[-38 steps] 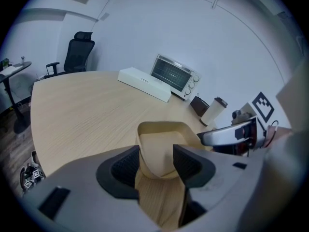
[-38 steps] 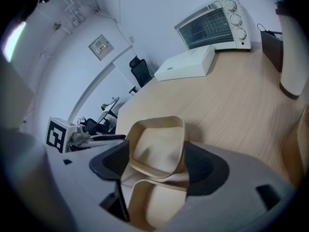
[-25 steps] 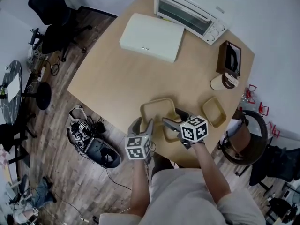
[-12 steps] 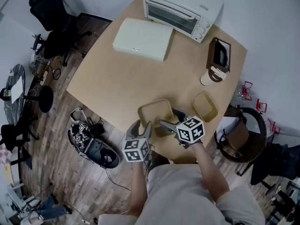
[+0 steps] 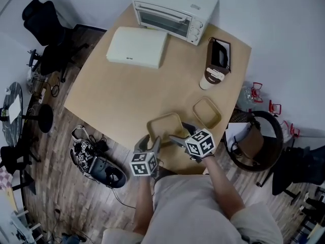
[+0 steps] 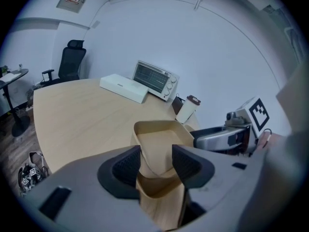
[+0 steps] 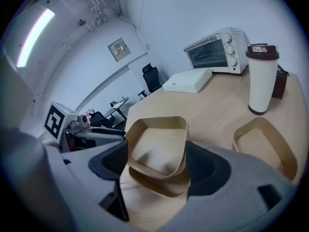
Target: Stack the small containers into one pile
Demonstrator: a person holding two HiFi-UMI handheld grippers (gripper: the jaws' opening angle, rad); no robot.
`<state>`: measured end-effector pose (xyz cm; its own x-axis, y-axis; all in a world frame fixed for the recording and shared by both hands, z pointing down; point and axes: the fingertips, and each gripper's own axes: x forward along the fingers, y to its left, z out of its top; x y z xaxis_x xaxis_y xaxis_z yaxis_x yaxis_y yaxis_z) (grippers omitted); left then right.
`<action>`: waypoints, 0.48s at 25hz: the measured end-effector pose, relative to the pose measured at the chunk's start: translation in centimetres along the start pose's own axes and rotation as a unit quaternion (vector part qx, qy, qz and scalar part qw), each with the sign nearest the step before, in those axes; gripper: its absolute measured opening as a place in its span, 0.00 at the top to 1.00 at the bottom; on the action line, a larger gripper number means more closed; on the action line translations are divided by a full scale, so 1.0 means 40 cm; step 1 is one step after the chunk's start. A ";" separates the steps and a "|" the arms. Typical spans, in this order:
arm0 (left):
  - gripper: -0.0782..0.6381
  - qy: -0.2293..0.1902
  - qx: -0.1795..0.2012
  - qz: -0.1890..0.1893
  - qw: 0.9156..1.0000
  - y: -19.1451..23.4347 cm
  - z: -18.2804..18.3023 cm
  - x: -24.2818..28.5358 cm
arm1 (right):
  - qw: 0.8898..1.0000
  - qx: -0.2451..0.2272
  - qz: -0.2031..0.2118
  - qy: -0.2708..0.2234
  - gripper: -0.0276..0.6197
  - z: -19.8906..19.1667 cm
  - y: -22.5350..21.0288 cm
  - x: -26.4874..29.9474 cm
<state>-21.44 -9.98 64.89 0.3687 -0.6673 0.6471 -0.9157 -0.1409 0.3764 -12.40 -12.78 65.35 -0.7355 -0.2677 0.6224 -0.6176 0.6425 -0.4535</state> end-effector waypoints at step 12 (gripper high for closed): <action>0.61 0.028 0.005 -0.013 1.000 -0.029 -0.067 0.009 | 1.000 0.014 -0.002 -0.008 0.39 -0.064 -0.025 -0.025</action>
<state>-19.81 -8.08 66.46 0.3999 -0.6208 0.6743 -0.9075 -0.1650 0.3863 -10.34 -11.29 66.81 -0.7366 -0.2822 0.6147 -0.6287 0.6208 -0.4683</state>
